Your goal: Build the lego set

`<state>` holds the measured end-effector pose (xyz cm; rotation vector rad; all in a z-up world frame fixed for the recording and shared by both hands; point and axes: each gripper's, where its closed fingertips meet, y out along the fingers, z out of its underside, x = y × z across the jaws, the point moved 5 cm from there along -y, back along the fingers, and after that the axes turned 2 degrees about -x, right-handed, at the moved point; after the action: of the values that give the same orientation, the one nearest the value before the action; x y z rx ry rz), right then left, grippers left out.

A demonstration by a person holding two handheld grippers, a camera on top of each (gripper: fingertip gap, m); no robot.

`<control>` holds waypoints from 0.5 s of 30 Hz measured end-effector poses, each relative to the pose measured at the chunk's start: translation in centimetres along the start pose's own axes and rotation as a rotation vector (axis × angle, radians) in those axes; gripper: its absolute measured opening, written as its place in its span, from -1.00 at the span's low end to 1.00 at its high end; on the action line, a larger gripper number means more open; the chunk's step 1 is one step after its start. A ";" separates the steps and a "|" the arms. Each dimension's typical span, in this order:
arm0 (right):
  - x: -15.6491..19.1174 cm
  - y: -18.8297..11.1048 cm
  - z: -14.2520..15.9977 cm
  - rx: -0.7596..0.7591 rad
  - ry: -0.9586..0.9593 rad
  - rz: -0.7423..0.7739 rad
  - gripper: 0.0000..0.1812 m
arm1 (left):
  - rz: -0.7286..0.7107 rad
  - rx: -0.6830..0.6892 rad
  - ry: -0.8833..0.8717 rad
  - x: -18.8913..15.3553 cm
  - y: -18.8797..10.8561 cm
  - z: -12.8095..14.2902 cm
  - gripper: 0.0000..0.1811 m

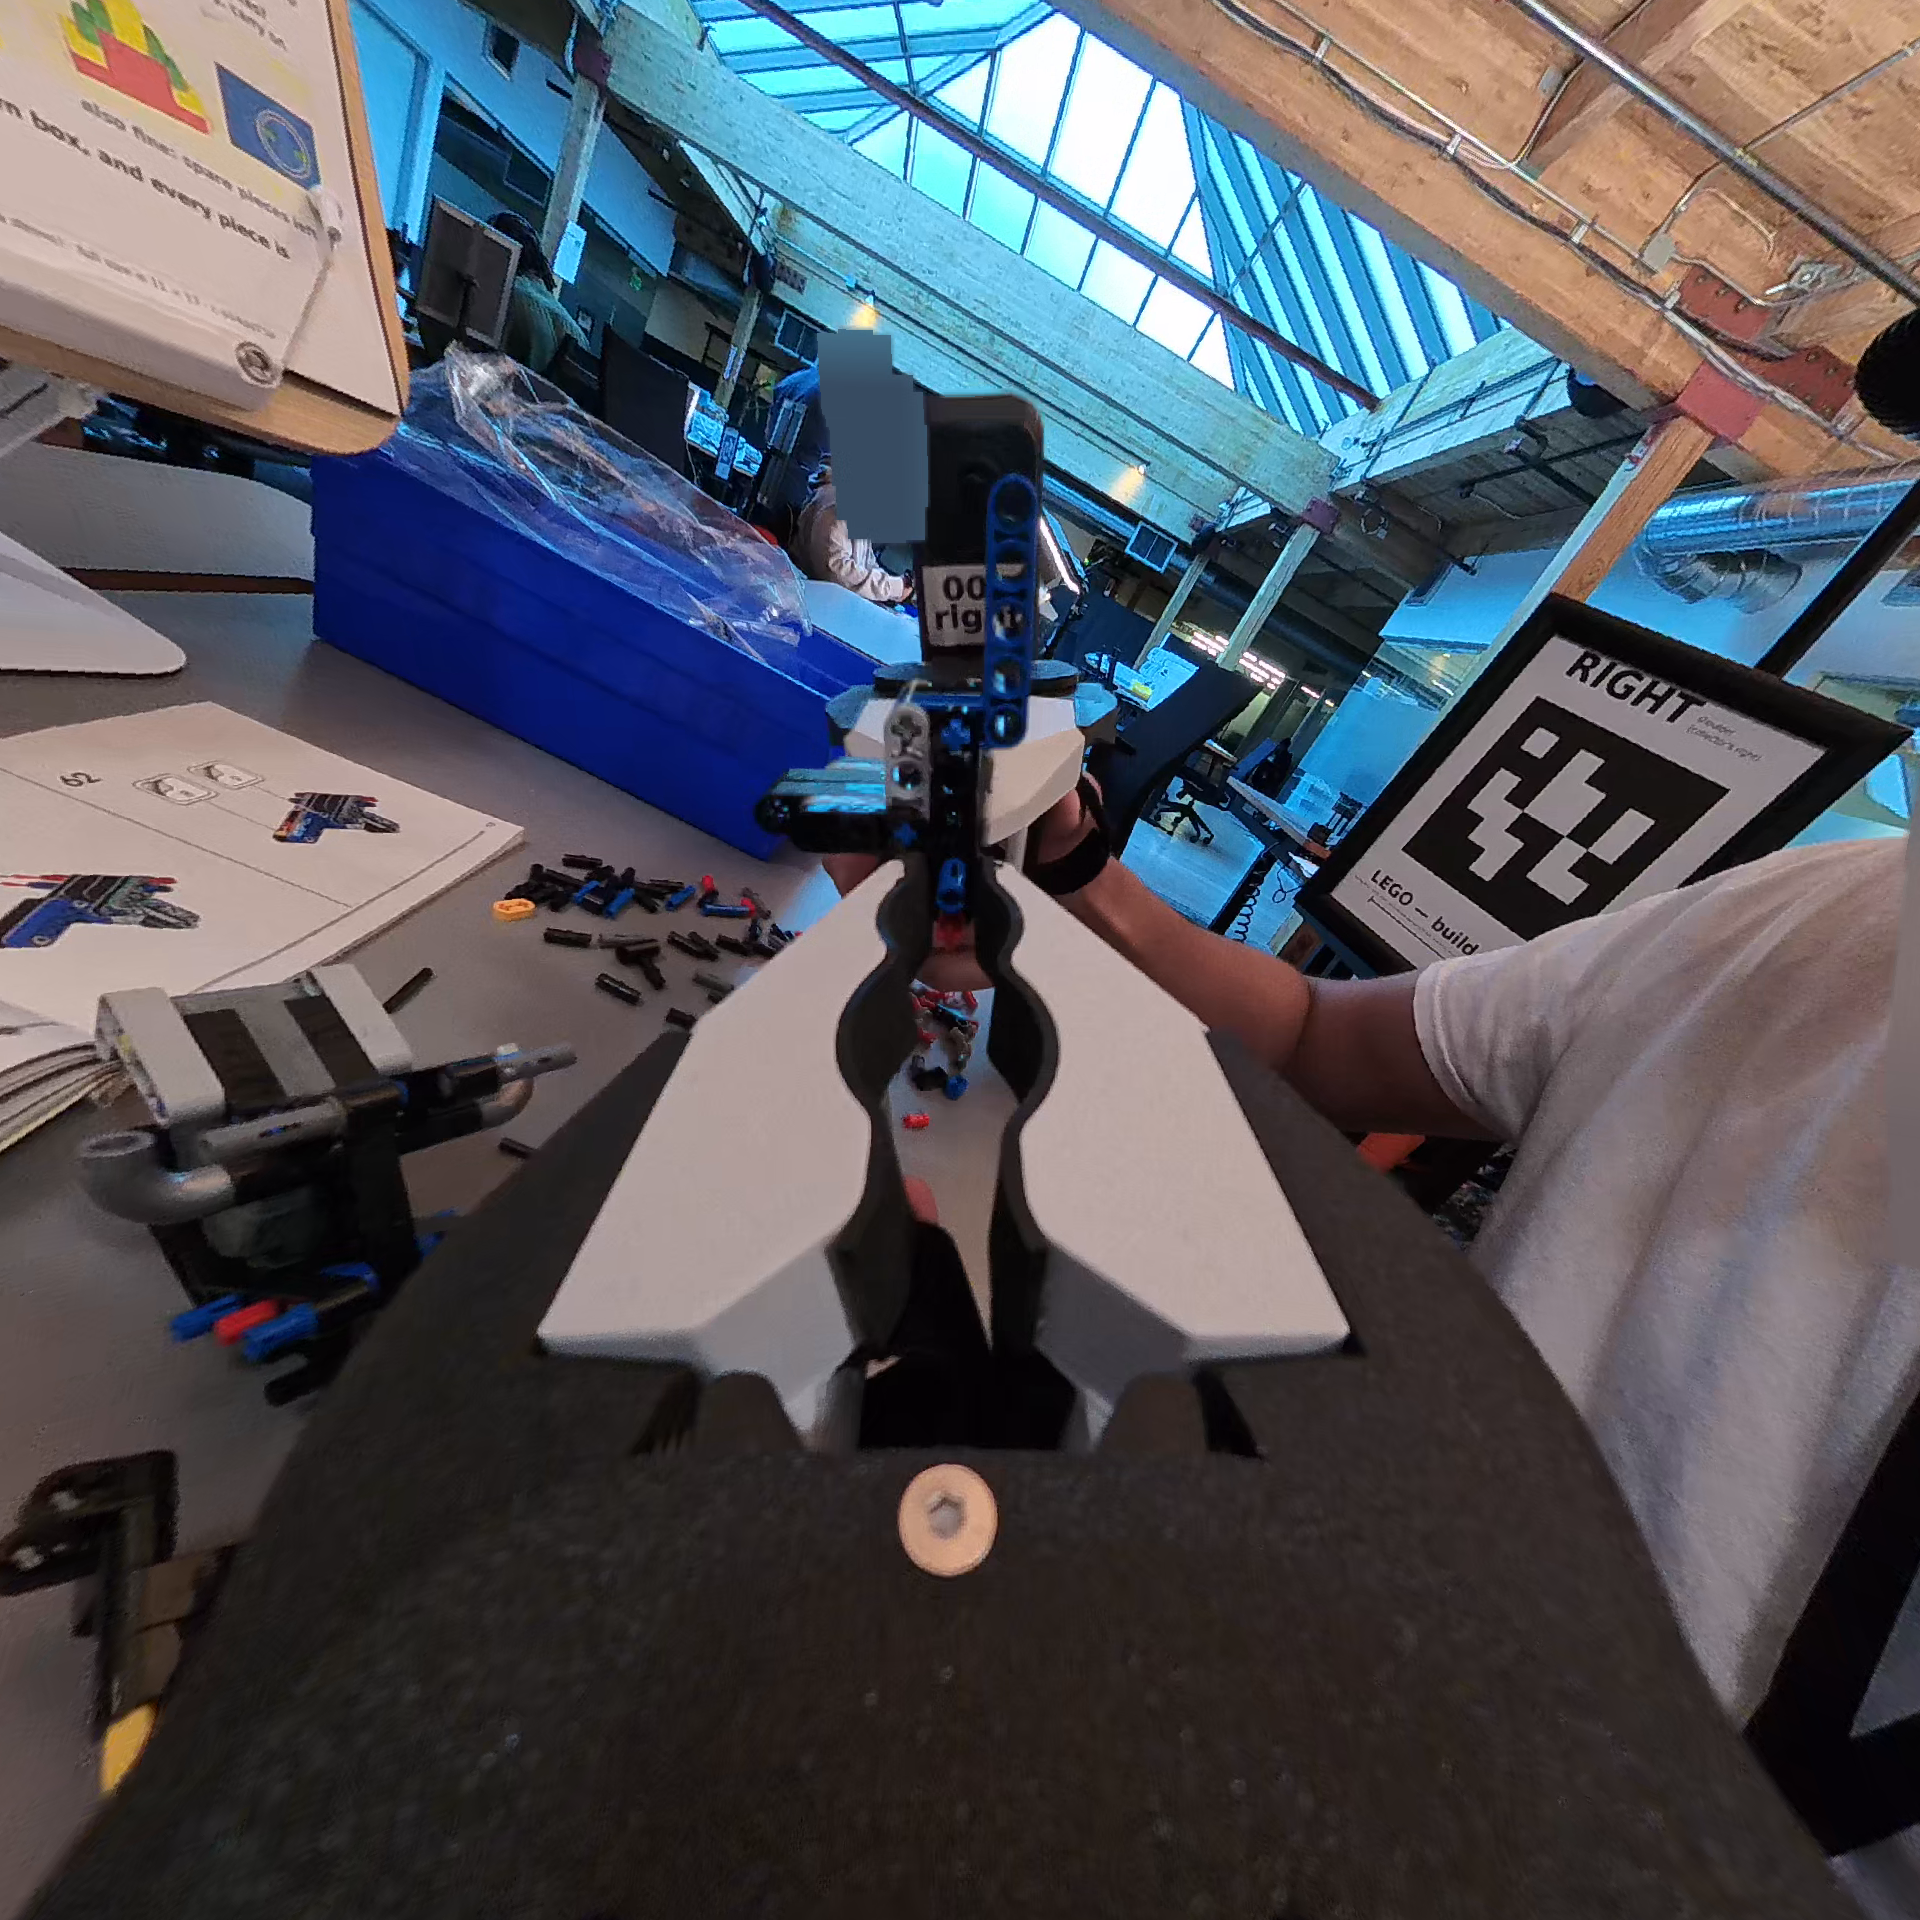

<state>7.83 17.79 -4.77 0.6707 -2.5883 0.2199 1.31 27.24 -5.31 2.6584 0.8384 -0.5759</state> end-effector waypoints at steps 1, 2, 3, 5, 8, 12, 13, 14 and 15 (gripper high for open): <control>0.1 -0.1 -0.1 -0.006 0.001 -0.007 -0.90 | -0.004 -0.014 0.001 0.0 -0.1 -0.2 -0.94; 0.1 0.0 0.0 0.000 -0.002 -0.009 -0.90 | -0.001 -0.020 -0.005 0.0 -0.2 -0.3 -0.94; 0.1 0.1 0.1 0.007 -0.006 -0.009 -0.90 | 0.000 -0.014 -0.010 0.1 -0.2 -0.3 -0.94; 0.2 0.2 0.2 0.014 -0.007 -0.010 -0.90 | 0.001 -0.004 -0.004 0.0 -0.1 -0.1 -0.94; 0.3 0.1 0.0 -0.005 -0.001 -0.015 -0.94 | 0.005 -0.003 -0.007 0.0 0.0 0.0 -0.94; 0.3 0.2 0.2 0.011 -0.019 0.001 -0.96 | 0.003 -0.010 -0.012 0.0 -0.1 -0.1 -0.94; 0.3 0.3 0.2 0.014 -0.016 0.000 -0.97 | 0.002 -0.007 -0.006 0.0 -0.1 -0.1 -0.94; 0.3 0.2 0.2 0.011 -0.020 0.003 -0.97 | 0.002 -0.005 -0.001 0.0 -0.1 -0.1 -0.94; 0.3 0.2 0.1 0.010 -0.025 0.001 -0.97 | -0.003 -0.008 -0.001 0.0 -0.1 -0.1 -0.94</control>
<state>7.42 17.79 -4.73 0.6799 -2.6126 0.2261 1.32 27.39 -5.21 2.6500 0.8431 -0.5728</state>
